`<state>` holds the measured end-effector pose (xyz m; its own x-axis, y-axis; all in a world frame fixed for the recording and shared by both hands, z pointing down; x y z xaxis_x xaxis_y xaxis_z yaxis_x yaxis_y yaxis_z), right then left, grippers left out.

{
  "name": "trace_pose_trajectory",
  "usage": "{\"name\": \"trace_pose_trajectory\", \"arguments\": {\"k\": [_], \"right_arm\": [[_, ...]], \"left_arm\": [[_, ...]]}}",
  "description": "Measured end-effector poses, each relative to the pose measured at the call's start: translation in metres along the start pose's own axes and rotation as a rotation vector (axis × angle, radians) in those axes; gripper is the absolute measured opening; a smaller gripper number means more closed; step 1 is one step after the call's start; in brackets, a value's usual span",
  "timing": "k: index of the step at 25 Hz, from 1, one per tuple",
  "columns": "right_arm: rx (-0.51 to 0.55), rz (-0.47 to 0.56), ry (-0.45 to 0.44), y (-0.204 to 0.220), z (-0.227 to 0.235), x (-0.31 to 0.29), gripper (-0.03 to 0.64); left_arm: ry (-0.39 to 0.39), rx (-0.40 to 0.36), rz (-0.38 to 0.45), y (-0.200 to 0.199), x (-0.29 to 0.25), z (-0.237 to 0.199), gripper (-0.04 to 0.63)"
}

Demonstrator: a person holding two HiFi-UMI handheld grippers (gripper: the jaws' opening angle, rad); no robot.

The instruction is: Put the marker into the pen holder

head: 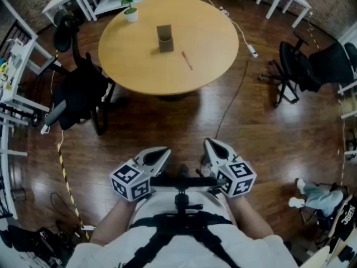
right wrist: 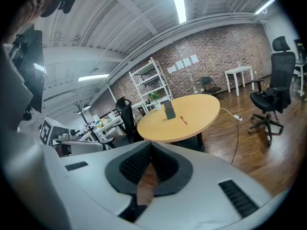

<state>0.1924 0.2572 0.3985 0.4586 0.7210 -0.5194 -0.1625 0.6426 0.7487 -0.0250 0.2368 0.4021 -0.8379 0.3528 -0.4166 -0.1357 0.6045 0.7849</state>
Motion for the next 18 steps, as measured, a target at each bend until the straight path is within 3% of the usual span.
{"name": "trace_pose_trajectory", "arguments": {"k": [9, 18], "right_arm": [[0.019, 0.02, 0.023, -0.033, 0.005, -0.046, 0.006], [0.031, 0.021, 0.098, -0.089, -0.004, -0.127, 0.006]], "left_arm": [[0.022, 0.002, 0.0, -0.027, -0.013, -0.048, -0.005], [0.055, -0.021, -0.002, -0.092, -0.005, -0.142, -0.005]]}}
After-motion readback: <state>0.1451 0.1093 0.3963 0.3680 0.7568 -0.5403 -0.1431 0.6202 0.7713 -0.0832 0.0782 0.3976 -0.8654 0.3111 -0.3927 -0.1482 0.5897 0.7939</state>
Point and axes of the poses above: the fingertips, and each gripper's own axes: x backward along the fingers, z to its right, y out of its underside, the point moved 8 cm from there along x, backward along the fingers, and after that the axes turned 5 degrees about -z, right-handed, at the moved point
